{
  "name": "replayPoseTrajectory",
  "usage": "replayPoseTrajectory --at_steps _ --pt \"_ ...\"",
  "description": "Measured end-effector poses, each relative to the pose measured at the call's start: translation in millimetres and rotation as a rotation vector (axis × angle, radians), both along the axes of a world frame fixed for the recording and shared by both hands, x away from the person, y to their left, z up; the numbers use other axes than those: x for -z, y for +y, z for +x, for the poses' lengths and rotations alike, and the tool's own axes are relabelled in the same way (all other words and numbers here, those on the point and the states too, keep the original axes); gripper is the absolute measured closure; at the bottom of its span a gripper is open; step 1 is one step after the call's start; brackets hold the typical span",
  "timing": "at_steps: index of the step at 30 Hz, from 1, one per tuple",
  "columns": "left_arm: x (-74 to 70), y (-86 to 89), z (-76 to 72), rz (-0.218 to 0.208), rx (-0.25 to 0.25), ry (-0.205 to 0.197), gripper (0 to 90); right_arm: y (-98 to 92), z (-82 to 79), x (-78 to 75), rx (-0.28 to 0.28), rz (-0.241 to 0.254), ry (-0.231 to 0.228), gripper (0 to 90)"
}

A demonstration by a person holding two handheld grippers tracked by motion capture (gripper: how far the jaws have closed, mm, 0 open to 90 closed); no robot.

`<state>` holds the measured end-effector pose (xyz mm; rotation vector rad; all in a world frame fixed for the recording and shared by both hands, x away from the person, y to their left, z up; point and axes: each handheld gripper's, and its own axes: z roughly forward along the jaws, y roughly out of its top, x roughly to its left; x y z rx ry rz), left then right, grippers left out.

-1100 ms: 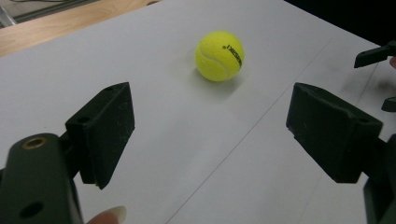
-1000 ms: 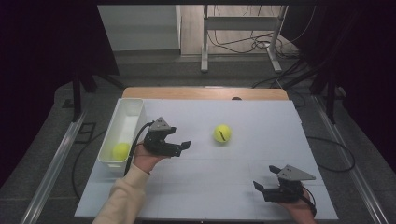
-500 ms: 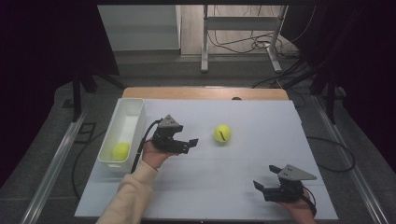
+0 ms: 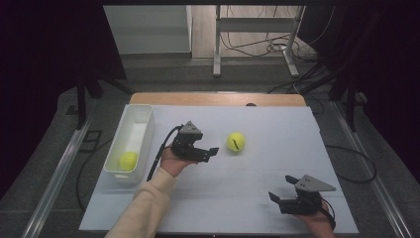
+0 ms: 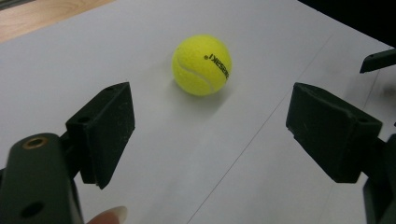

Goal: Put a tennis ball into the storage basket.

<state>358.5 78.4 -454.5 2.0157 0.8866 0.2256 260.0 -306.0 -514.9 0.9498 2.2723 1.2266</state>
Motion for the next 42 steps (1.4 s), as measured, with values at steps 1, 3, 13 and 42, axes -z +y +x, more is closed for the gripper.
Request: replayPoseTrajectory --at_steps 1,3,13,42 --pt "0.3 -1.2 0.9 0.006 0.002 -0.001 16.4 0.0 -0.1 0.0 0.000 0.000 0.000 13.0" --pt "0.9 -3.0 2.1 0.011 0.003 0.002 16.4 -0.2 0.0 0.1 -0.001 0.004 0.000 13.0" --pt "2.5 -13.5 8.7 0.023 0.012 0.011 16.4 -0.4 0.3 0.4 0.000 0.008 0.000 13.1" --pt "4.8 -43.2 21.5 0.056 0.040 0.015 16.5 -0.5 0.7 0.8 0.002 0.005 0.004 13.1"
